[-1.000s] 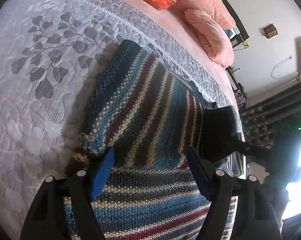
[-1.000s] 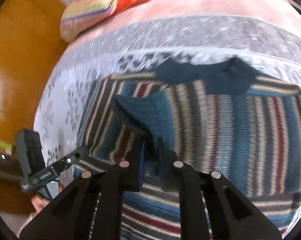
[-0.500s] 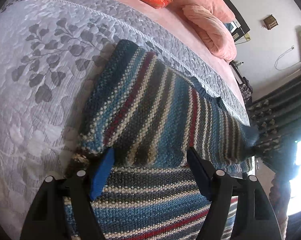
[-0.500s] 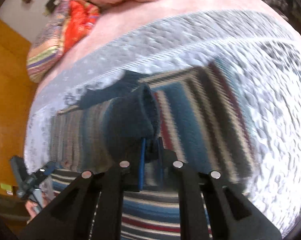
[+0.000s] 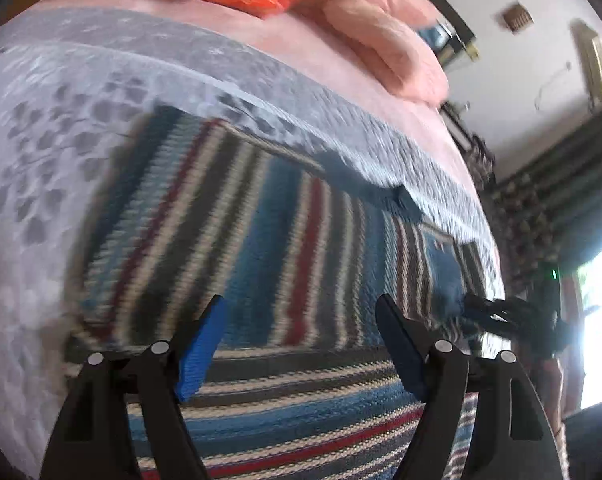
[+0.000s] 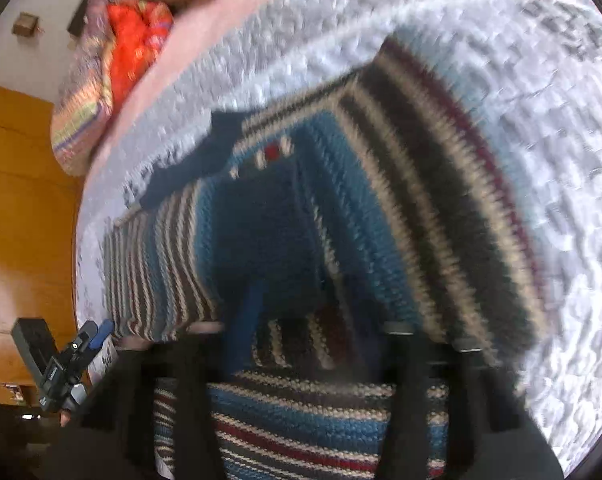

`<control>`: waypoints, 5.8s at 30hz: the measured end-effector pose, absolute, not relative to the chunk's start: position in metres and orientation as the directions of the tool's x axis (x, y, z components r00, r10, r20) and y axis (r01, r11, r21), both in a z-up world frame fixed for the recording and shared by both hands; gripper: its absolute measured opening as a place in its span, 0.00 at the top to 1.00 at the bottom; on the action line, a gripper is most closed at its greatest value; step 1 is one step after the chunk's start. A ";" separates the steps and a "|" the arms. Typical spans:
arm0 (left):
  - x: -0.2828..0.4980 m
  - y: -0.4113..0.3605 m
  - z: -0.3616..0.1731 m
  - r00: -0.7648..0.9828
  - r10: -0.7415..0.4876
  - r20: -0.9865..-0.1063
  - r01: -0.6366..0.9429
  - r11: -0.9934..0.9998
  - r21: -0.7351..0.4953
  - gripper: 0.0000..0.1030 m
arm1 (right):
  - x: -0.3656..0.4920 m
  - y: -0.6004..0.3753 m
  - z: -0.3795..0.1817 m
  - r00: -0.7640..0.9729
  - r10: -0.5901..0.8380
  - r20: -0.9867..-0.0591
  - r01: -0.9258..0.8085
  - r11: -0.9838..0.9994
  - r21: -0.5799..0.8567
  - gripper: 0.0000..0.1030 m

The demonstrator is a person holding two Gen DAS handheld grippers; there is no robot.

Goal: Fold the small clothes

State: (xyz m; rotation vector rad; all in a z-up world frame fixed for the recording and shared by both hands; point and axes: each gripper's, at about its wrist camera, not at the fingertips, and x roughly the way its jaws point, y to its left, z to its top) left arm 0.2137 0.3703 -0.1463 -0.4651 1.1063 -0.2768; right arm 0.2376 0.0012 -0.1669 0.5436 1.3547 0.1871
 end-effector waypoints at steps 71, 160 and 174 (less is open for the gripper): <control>-0.080 0.405 -0.121 0.166 -0.553 -0.817 -0.060 0.821 -0.568 0.91 | -0.112 -0.044 -0.118 0.226 0.604 -0.764 0.050 0.776 0.629 0.91; 0.043 0.349 -0.113 0.308 -0.355 -0.883 0.276 0.921 -0.274 0.90 | 0.031 -0.008 -0.080 0.288 0.395 -0.872 -0.213 0.914 0.344 0.92; 0.123 0.360 -0.029 0.545 -0.341 -0.766 0.199 0.940 -0.276 0.90 | 0.117 -0.025 -0.012 0.453 0.344 -0.822 -0.159 0.939 0.305 0.92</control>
